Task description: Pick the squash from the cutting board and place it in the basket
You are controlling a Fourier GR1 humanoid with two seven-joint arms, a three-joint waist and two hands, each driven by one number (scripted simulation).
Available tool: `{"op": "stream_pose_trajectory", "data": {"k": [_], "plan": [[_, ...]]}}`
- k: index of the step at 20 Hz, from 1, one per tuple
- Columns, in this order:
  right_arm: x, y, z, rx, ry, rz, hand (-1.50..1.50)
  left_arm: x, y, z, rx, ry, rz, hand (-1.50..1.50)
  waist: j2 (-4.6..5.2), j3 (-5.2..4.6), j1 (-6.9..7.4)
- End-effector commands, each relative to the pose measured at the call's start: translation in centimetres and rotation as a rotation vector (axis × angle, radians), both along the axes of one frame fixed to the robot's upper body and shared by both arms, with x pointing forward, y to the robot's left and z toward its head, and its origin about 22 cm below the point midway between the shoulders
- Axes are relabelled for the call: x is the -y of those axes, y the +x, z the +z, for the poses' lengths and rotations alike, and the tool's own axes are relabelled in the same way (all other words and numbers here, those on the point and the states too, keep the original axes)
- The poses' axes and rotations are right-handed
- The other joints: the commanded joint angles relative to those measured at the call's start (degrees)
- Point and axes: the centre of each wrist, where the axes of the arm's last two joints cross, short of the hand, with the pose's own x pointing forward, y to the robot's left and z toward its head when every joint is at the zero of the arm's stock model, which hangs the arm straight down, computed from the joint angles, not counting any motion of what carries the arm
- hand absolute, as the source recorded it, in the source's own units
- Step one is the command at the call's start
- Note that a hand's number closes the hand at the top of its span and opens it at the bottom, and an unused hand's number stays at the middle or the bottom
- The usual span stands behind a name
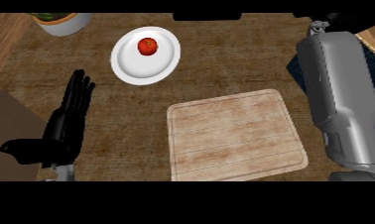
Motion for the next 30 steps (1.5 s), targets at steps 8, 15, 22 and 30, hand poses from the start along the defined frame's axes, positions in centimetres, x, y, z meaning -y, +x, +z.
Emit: {"op": "stream_pose_trajectory", "data": {"k": [8, 15, 22, 30], "plan": [[4.0, -4.7, -3.1, -0.127, 0.117, -0.146, 1.5, 2.0, 0.6, 1.7, 0.02, 0.005, -0.026, 0.0, 0.31, 0.04, 0.83], [6.3, -7.8, -6.3, -0.079, 0.14, -0.16, 1.5, 0.7, 1.9, -0.1, 0.018, -0.004, -0.01, 0.0, 0.61, 0.03, 1.07], [7.7, -7.6, -6.5, -0.043, 0.192, -0.208, 1.5, 1.2, 0.9, 0.7, 0.027, -0.015, -0.037, 0.0, 0.67, 0.04, 1.67], [9.7, -11.7, -10.8, -0.071, 0.22, -0.208, -1.5, 0.2, 1.5, 0.1, 0.016, -0.005, -0.04, 0.0, 0.64, 0.04, 1.31]]}}
